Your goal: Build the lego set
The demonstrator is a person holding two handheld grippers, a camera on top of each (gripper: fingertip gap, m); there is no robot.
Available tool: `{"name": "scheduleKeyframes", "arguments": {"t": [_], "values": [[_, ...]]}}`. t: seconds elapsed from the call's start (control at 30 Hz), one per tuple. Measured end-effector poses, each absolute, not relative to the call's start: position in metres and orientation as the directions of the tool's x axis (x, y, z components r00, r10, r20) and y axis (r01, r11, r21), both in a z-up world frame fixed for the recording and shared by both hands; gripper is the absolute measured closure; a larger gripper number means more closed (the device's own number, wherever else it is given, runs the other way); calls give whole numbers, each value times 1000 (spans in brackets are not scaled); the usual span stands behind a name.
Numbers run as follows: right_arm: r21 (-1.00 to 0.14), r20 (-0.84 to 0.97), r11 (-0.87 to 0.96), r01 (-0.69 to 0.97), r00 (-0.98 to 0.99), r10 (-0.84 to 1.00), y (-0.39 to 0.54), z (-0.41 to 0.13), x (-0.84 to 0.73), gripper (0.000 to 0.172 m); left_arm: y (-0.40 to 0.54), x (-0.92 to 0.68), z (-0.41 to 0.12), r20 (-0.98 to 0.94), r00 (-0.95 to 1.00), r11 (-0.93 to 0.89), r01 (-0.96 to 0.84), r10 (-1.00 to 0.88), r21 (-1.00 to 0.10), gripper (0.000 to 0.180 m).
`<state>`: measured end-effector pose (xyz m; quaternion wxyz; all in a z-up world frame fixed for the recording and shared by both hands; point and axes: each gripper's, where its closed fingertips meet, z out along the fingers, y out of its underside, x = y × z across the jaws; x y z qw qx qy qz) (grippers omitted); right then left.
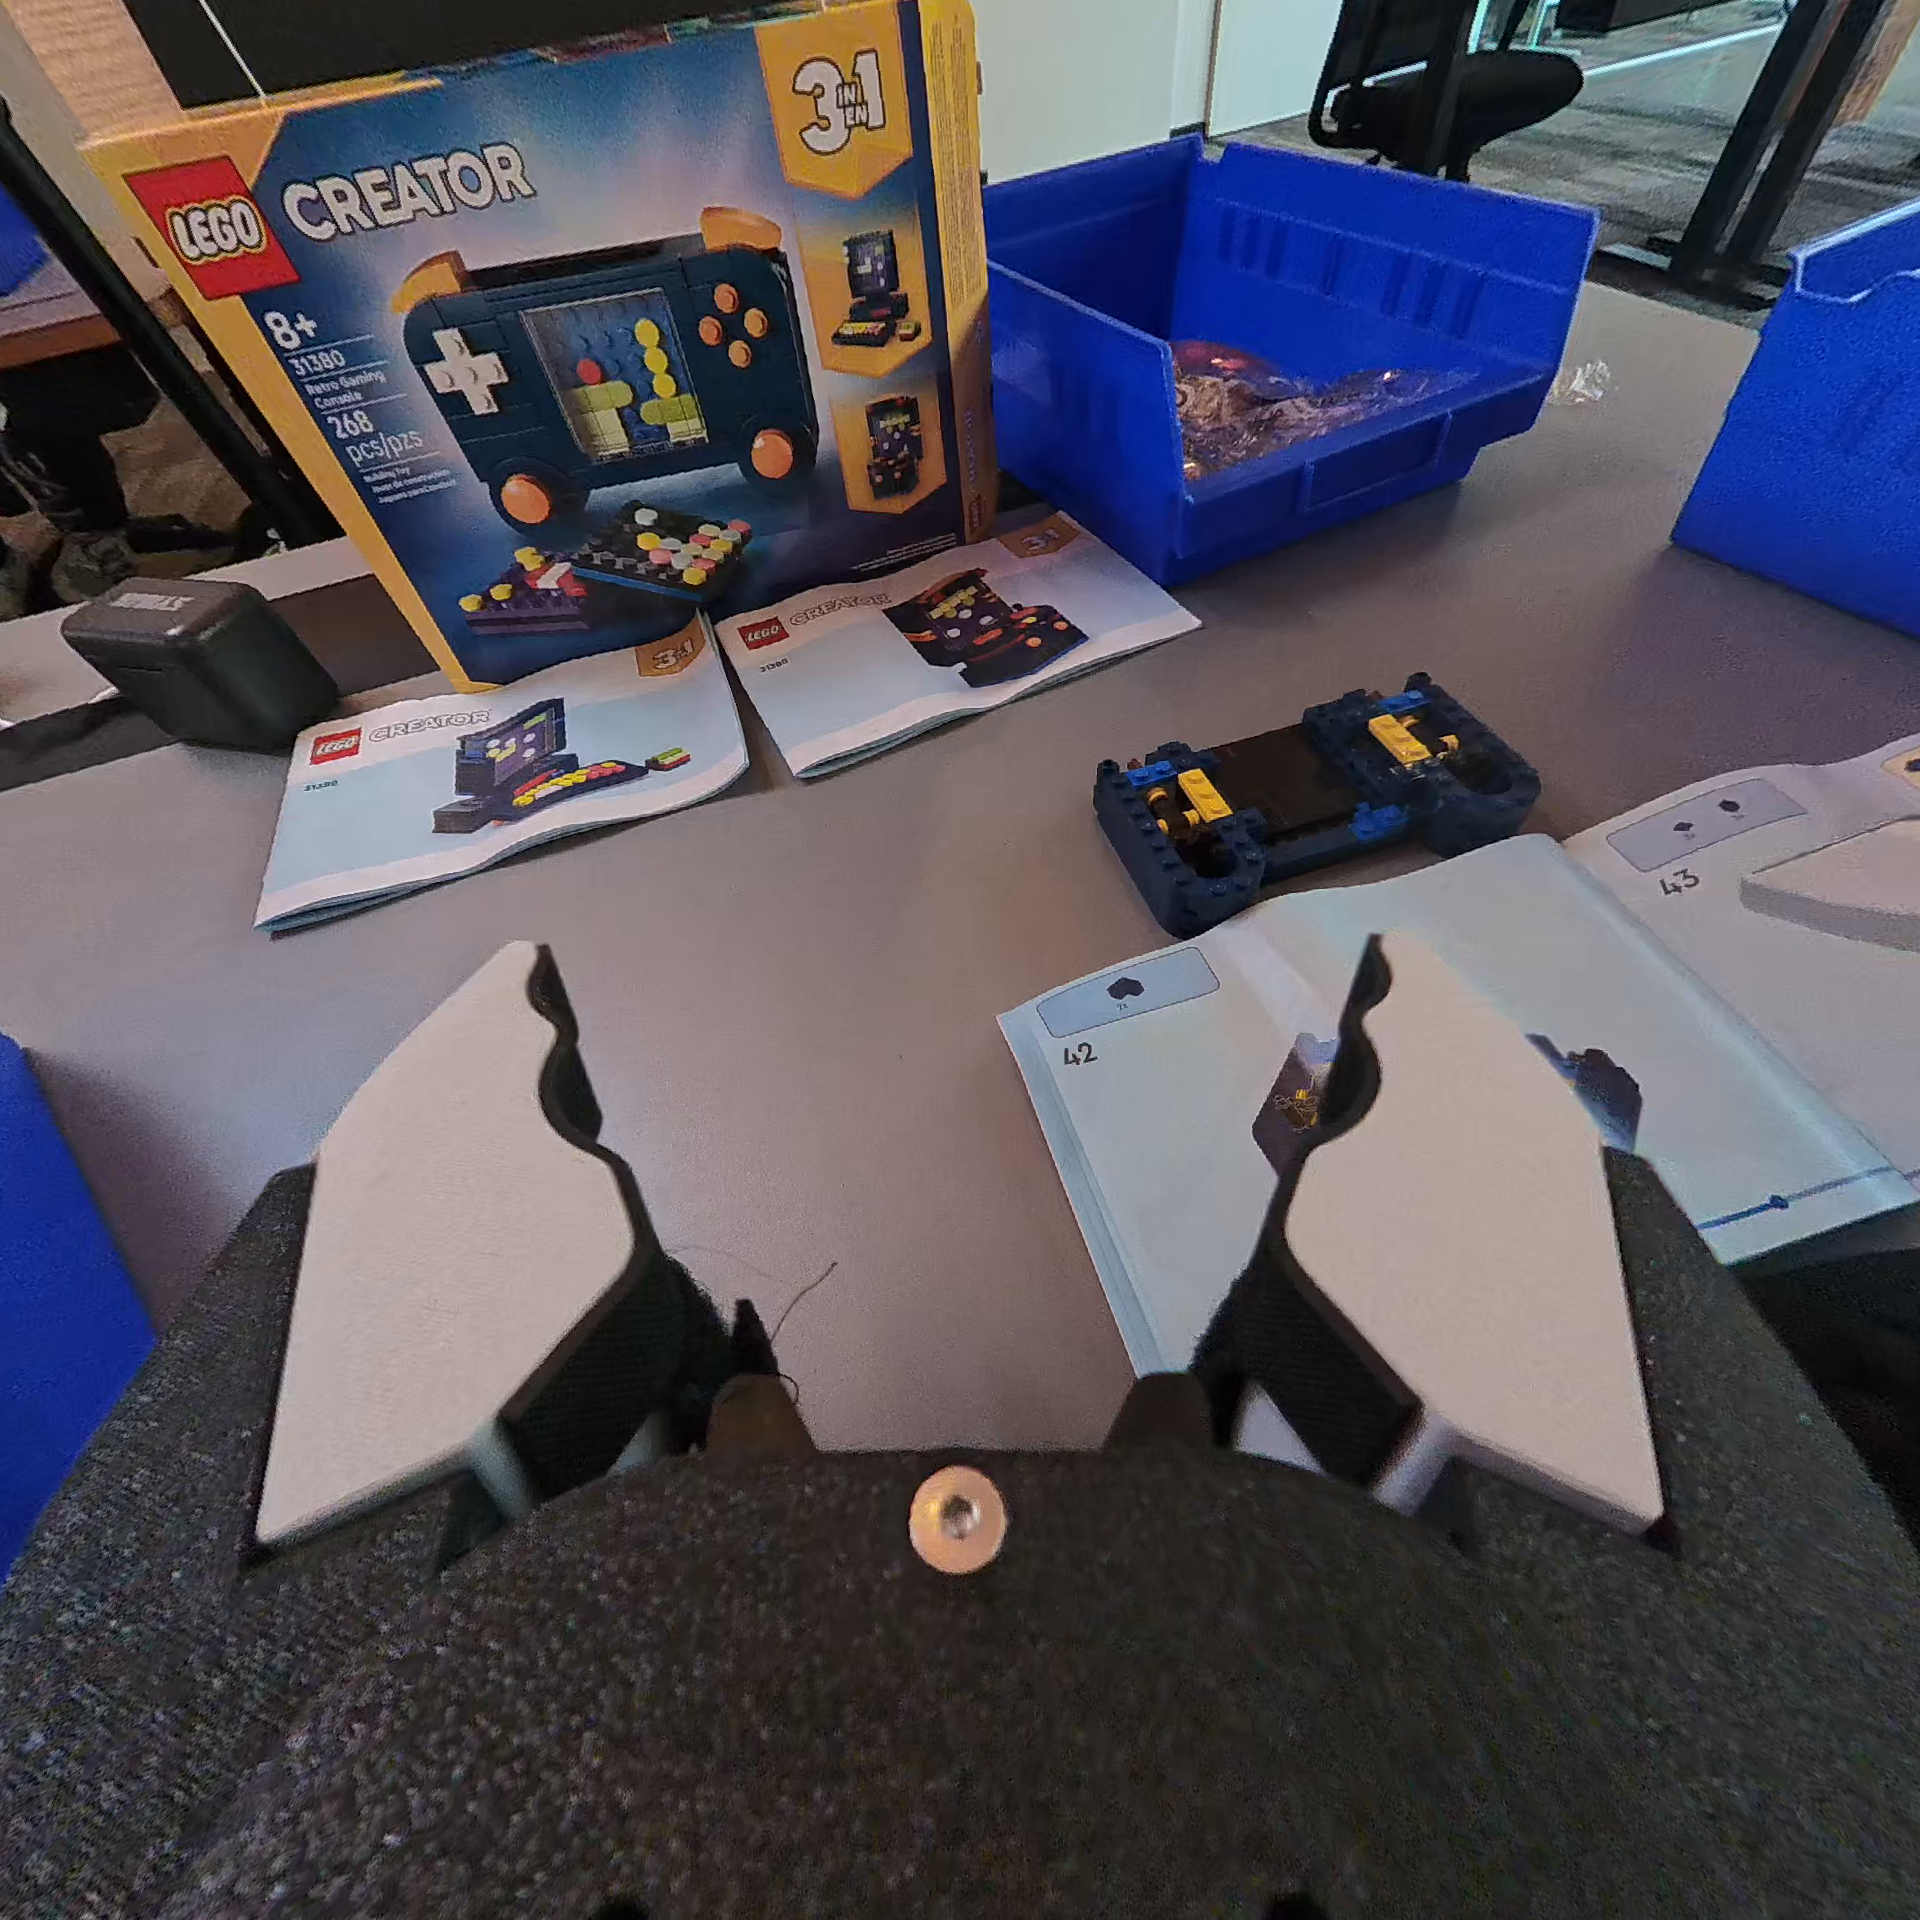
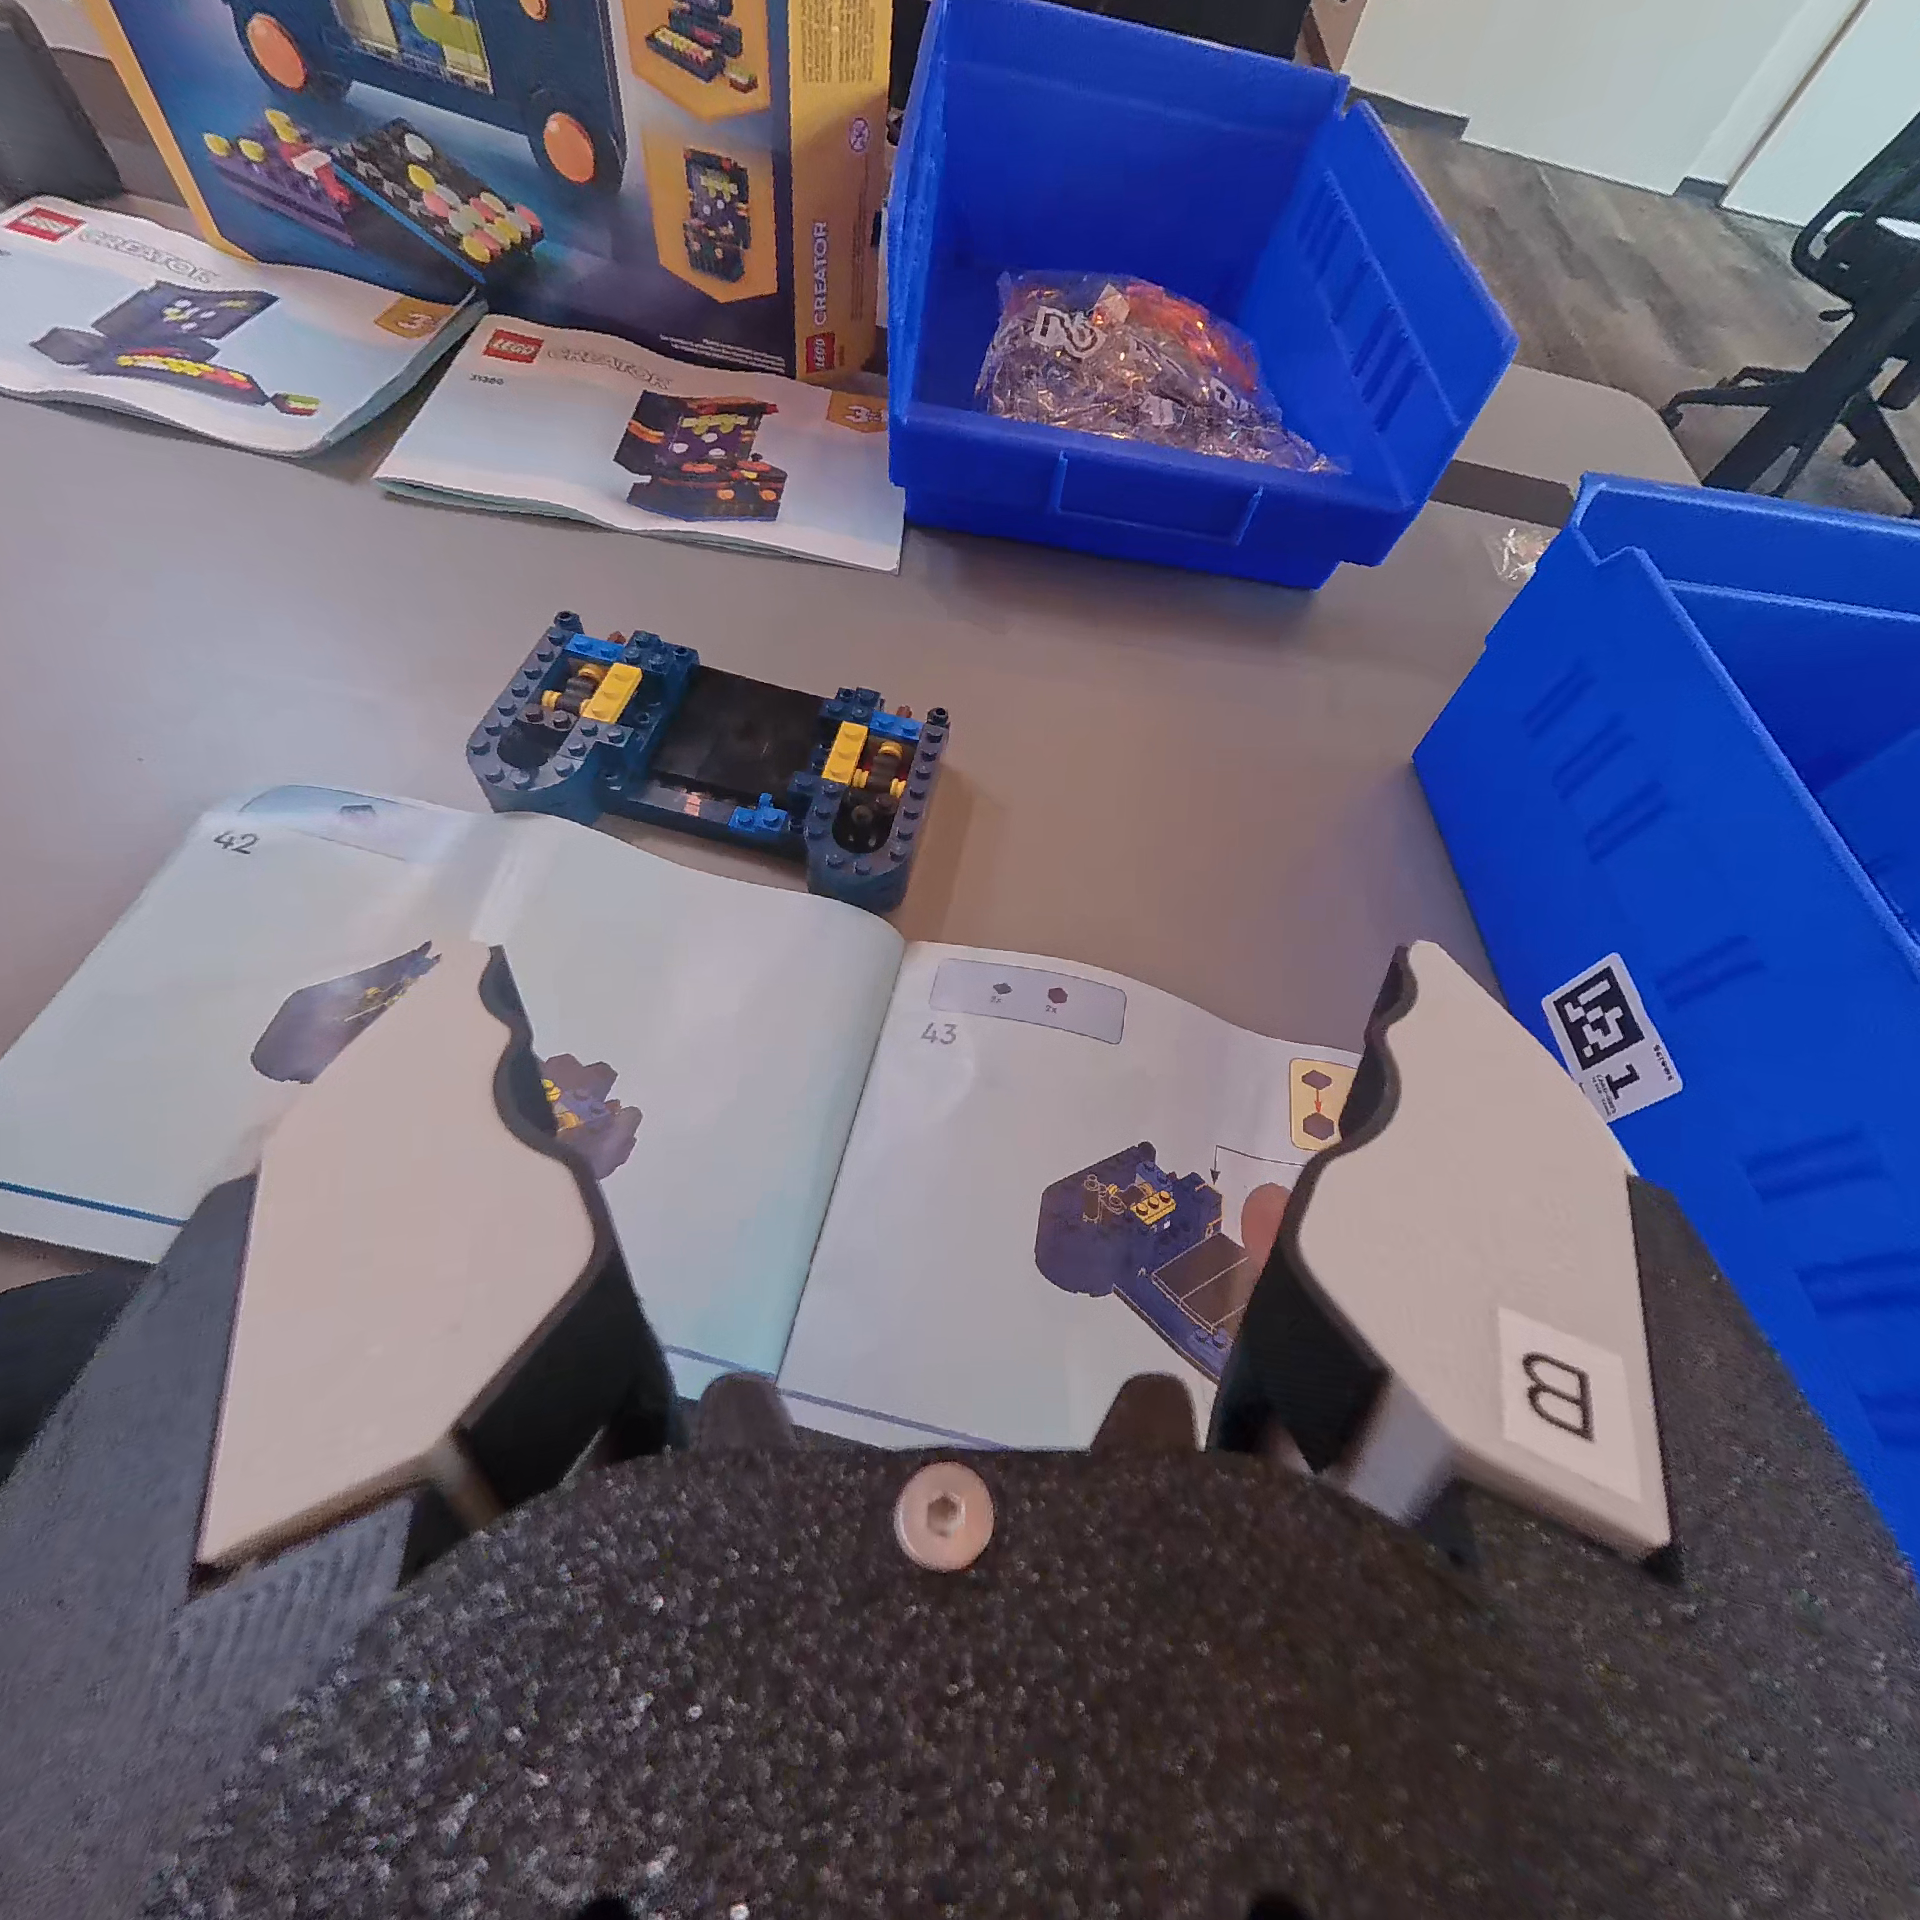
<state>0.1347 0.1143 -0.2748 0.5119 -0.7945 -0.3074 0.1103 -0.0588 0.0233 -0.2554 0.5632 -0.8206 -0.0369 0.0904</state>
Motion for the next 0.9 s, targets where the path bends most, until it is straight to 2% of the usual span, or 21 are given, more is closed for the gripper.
{"name": "scheduleKeyframes", "arguments": {"t": [0.33, 0.53, 0.57, 0.6, 0.63, 0.67, 0.7, 0.73, 0.83, 0.9], "values": [[-860, 147, -303, 410, 768, 624, 111, -277, 140, 27, 23, -60, -257, -194, 969, -385, -124, 149, -914, 42], [-859, 148, -297, 417, 757, 636, 108, -274, 138, 31, 23, -57, -265, -192, 972, -417, -119, 138, -901, 49], [-858, 147, -297, 419, 755, 640, 107, -275, 137, 32, 23, -58, -267, -194, 972, -421, -121, 136, -899, 54], [-858, 144, -296, 421, 748, 648, 106, -275, 136, 39, 23, -56, -269, -198, 973, -429, -130, 118, -894, 78], [-861, 139, -283, 423, 729, 670, 103, -274, 134, 69, 21, -51, -269, -212, 976, -423, -169, 56, -890, 155], [-870, 122, -260, 420, 693, 710, 97, -271, 129, 122, 21, -44, -265, -207, 978, -390, -183, 21, -902, 180], [-881, 96, -249, 401, 669, 737, 92, -268, 126, 167, 20, -43, -266, -214, 977, -403, -188, 19, -896, 180], [-883, 80, -254, 395, 660, 747, 89, -266, 124, 172, 20, -43, -269, -242, 970, -428, -213, 15, -878, 180], [-865, 119, -240, 441, 645, 755, 83, -264, 124, 172, 21, -45, -274, -298, 954, -460, -253, 26, -851, 180], [-885, 92, -188, 427, 556, 826, 60, -248, 106, 172, 24, -48, -278, -346, 938, -495, -288, 27, -820, 180]]}}
